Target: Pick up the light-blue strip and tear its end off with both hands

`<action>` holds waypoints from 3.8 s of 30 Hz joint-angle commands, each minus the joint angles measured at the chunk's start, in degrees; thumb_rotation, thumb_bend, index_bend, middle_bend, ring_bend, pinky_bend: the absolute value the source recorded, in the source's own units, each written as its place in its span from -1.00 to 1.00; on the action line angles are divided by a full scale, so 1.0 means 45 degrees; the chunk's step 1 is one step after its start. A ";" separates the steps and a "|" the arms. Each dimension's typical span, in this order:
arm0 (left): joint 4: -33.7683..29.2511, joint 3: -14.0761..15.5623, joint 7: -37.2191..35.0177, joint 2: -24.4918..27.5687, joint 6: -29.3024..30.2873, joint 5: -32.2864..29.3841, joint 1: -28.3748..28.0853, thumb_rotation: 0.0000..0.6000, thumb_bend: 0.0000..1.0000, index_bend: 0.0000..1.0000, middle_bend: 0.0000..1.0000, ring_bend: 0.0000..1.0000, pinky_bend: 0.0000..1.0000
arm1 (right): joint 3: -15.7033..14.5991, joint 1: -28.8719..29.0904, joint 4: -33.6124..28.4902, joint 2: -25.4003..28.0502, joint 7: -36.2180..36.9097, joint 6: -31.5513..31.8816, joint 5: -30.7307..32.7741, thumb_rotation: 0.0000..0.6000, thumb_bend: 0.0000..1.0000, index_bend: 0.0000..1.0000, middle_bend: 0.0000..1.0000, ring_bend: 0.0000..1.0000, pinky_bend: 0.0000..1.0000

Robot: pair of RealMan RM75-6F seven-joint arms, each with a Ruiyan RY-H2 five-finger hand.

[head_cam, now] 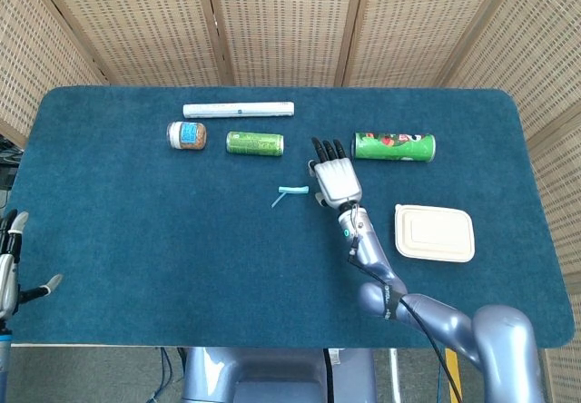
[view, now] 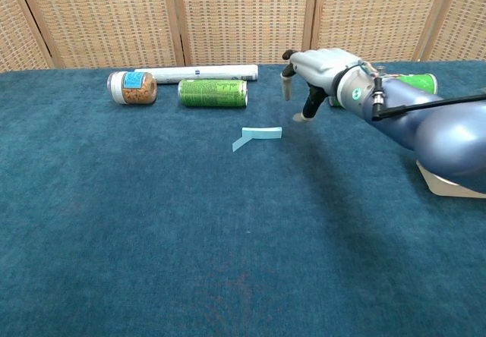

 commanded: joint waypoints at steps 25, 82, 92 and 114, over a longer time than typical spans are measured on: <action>0.0223 -0.0142 -0.0020 -0.0028 -0.0412 -0.0762 -0.0297 1.00 -0.97 -1.00 -1.00 -1.00 -1.00 | 0.0024 0.2100 0.6326 -0.3437 0.3006 -0.1821 -0.0316 1.00 -0.22 -0.03 -1.00 -1.00 -1.00; 0.7941 0.1183 0.0200 -0.3030 -0.1543 0.8577 -0.7882 1.00 -0.56 -0.41 -1.00 -1.00 -1.00 | -0.0261 0.1948 -0.3228 -0.0035 -0.3329 0.1185 0.2682 1.00 0.09 0.24 -0.96 -1.00 -1.00; 0.9977 0.1584 -0.0498 -0.4425 -0.0220 0.9552 -0.8959 1.00 -1.00 -0.41 0.23 0.15 -0.11 | -0.0505 0.2096 -0.2827 -0.0063 -0.3097 0.1151 0.2734 1.00 0.14 0.24 -0.96 -1.00 -1.00; 1.0248 0.2634 0.1889 -0.4429 -0.1980 1.0108 -1.1188 1.00 -0.98 -0.09 0.79 0.66 0.64 | -0.0782 0.2292 -0.2950 -0.0102 -0.3156 0.1450 0.2904 1.00 0.24 0.24 -0.96 -1.00 -1.00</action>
